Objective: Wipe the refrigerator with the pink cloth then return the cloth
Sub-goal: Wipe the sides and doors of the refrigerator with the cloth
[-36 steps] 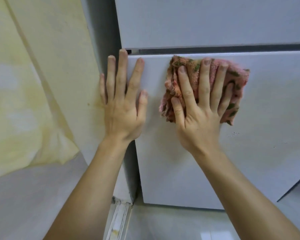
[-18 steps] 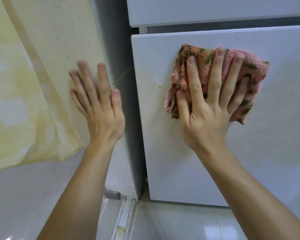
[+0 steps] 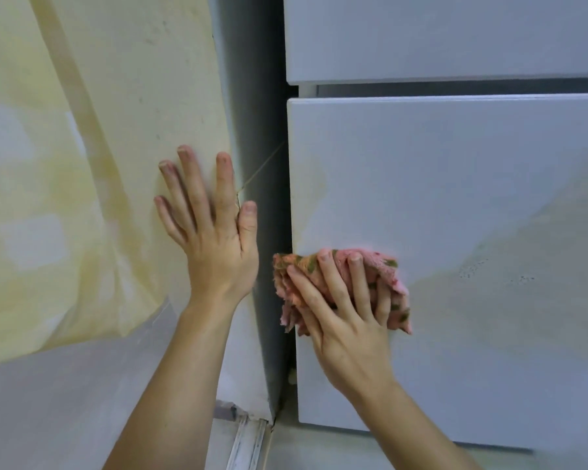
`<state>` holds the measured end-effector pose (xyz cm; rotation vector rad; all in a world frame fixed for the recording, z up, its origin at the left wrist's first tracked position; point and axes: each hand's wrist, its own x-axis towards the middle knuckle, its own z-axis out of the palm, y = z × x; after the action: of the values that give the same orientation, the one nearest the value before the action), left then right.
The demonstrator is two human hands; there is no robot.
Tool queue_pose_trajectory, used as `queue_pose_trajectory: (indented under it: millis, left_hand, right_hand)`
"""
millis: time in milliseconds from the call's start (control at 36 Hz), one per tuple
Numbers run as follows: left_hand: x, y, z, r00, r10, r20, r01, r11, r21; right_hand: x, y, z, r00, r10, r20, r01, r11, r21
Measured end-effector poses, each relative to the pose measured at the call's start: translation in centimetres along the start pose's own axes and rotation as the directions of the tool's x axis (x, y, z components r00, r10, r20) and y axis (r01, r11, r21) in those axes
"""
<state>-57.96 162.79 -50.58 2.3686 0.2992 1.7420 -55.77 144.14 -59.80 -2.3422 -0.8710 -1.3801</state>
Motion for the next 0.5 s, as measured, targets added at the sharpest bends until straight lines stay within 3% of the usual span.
queue_pose_trajectory:
  millis: [222,361,500]
  left_hand:
    - [-0.2,1.1,-0.1,0.999,-0.046,-0.01,0.045,0.999,-0.024]
    - [-0.6,0.4,-0.2,1.0,-0.016,0.002,0.016,1.0,-0.019]
    - [-0.7,0.1,0.0,1.0,-0.002,0.0,0.002,1.0,-0.024]
  right_hand:
    - [11.2,-1.8,-4.6,0.981,0.071,-0.182,-0.056,0.995,0.086]
    - [11.1,-2.6,-3.8,0.962,0.092,-0.256,-0.084,0.996,0.042]
    - [3.6,-2.2,-0.1,0.991,0.009,-0.134,-0.009,1.0,0.001]
